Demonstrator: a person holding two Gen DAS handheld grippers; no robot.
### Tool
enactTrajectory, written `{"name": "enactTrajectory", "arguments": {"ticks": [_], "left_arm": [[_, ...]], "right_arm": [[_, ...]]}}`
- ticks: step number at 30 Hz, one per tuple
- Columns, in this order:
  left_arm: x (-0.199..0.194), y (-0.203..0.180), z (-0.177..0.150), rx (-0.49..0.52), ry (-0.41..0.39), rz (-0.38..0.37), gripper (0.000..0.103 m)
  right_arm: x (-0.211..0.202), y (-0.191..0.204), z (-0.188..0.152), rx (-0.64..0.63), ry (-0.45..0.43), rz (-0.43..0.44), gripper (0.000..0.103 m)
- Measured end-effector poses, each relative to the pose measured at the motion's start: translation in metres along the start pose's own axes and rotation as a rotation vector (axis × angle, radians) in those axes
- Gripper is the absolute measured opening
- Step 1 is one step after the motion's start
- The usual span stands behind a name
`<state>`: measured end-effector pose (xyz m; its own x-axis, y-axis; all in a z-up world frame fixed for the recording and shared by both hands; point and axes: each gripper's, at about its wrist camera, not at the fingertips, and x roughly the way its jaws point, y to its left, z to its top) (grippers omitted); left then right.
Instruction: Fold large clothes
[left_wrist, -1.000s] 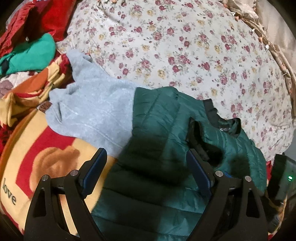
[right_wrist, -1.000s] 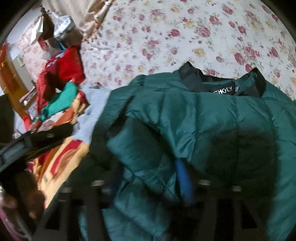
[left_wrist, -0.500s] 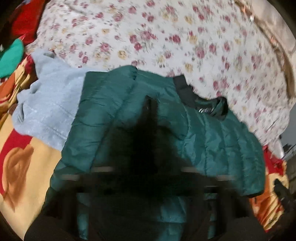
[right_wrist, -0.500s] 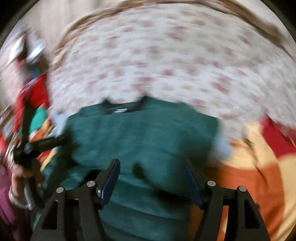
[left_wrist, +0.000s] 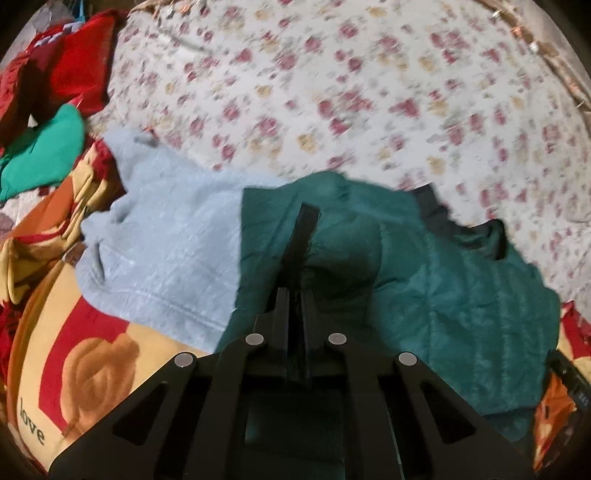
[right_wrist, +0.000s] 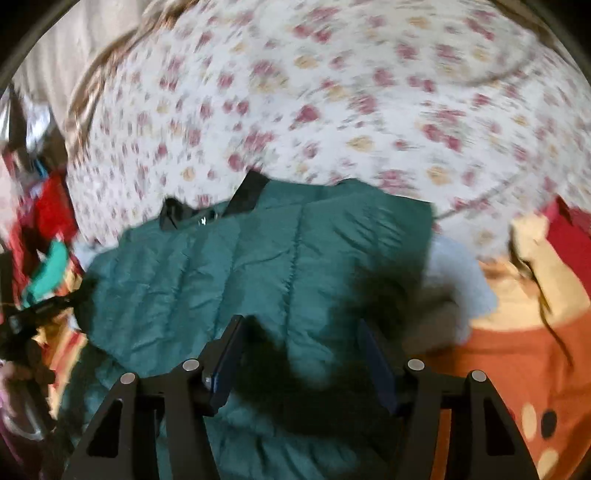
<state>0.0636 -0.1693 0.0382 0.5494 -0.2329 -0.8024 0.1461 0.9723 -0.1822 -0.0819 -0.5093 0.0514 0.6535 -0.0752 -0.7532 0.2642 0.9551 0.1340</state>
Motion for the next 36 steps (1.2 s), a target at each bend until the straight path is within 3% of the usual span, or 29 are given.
{"name": "enactTrajectory", "arguments": {"ticks": [4, 9, 10, 13, 14, 18, 24, 31, 36], "left_arm": [[0.01, 0.007, -0.002, -0.016, 0.01, 0.014, 0.005], [0.012, 0.007, 0.001, -0.013, 0.012, 0.016, 0.008], [0.011, 0.008, 0.001, -0.013, 0.013, 0.016, 0.015], [-0.001, 0.014, 0.001, -0.031, -0.003, 0.011, 0.057], [-0.006, 0.015, 0.0, -0.044, -0.018, -0.001, 0.064], [-0.03, 0.01, -0.001, -0.022, -0.1, 0.002, 0.066], [-0.037, -0.01, -0.009, 0.055, -0.139, -0.008, 0.066], [0.003, -0.027, -0.016, 0.132, -0.061, 0.043, 0.066], [0.023, -0.021, -0.016, 0.104, -0.007, 0.036, 0.067]], "right_arm": [[0.041, 0.012, 0.004, -0.046, 0.067, -0.047, 0.061], [0.038, 0.01, 0.012, -0.027, 0.06, -0.04, 0.061], [0.031, 0.01, 0.012, -0.018, 0.057, -0.037, 0.061], [0.008, 0.01, 0.01, -0.009, 0.023, -0.029, 0.061], [0.002, 0.012, 0.009, -0.012, 0.013, -0.021, 0.061], [-0.01, 0.027, 0.011, -0.049, -0.015, -0.008, 0.061], [0.011, 0.047, 0.018, -0.092, -0.01, -0.012, 0.066], [0.06, 0.052, 0.023, -0.089, 0.013, -0.06, 0.066], [0.07, 0.052, 0.028, -0.101, 0.025, -0.067, 0.066]]}}
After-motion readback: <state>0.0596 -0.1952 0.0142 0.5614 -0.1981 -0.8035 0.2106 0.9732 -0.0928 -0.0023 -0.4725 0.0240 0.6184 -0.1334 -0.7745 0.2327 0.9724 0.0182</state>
